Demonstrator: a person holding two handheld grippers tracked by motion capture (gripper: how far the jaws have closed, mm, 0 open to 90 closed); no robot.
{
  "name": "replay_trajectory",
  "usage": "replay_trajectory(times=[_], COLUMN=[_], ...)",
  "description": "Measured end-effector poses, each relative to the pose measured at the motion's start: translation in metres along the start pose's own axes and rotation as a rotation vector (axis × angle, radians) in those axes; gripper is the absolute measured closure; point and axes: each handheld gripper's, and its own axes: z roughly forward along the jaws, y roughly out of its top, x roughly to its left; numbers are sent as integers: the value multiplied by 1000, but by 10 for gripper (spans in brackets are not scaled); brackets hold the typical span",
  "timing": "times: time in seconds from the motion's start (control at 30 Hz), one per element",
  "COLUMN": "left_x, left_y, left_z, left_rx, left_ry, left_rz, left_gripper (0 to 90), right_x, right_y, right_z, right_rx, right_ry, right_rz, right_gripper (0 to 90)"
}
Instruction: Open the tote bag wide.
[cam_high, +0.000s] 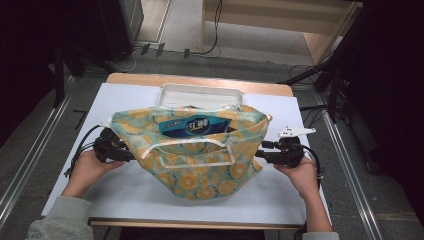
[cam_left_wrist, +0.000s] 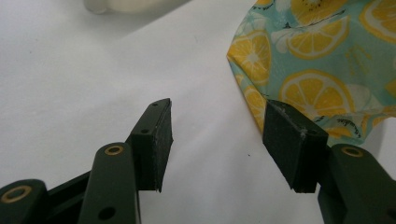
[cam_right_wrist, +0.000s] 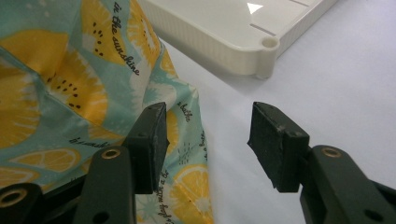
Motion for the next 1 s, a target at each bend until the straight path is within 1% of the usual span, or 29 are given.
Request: replay_trajectory(times=[0.13,0.17,0.23,0.37,0.43,0.53,0.63,0.9,0.97,1.0], left_x=[-1,-1,-1,-1,-1,-1,-1,0,0,0], left_y=[0,0,0,0,0,0,0,0,0,0], left_z=[0,0,0,0,0,0,0,-1,-1,-1], left_rx=[1,4,-1,0,-2,2,-2,-1,-4,-5], left_ry=[-6,-1,-7,-4,7,10,3,0,13,13], left_rz=[3,7,6,6,9,8,6,6,-1,-4], left_gripper=[428,428,426,420,420,422,424,418,431,434], right_x=[1,1,2,2,1,1,1,2,2,2], right_y=[1,2,3,3,3,3,3,3,3,3], right_z=[0,0,0,1,1,1,1,2,2,2], right_rx=[1,-2,-7,-7,-4,2,-1,7,7,7], right_ry=[17,17,21,30,33,38,39,39,41,42], right_rz=[5,-1,-6,-3,-1,14,10,11,11,12], right_gripper=[514,518,525,513,508,502,497,483,479,477])
